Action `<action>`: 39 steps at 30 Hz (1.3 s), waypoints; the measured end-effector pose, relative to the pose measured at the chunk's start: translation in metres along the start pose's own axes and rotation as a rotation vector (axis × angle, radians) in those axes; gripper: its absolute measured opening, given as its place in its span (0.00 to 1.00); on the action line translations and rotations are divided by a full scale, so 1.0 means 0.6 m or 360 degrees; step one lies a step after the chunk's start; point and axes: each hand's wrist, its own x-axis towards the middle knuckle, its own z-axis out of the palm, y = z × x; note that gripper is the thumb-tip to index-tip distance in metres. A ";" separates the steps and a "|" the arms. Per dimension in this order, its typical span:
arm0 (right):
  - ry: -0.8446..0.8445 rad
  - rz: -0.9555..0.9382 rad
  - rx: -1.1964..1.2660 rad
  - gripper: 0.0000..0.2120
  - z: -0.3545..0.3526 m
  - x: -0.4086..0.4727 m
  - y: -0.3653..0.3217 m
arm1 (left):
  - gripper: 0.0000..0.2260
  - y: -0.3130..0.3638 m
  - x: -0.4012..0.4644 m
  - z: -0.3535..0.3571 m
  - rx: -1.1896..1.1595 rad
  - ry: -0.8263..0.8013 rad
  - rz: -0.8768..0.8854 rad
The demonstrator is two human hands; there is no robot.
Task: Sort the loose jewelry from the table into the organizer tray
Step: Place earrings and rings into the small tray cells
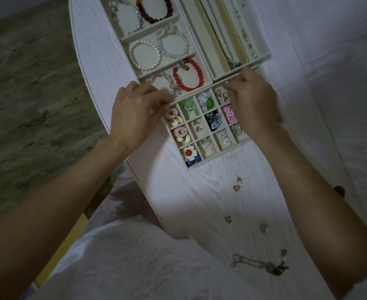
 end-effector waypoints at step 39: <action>0.0096 0.0081 -0.0187 0.07 0.008 -0.025 -0.014 | 0.09 -0.002 -0.001 0.002 -0.0023 -0.0002 0.0008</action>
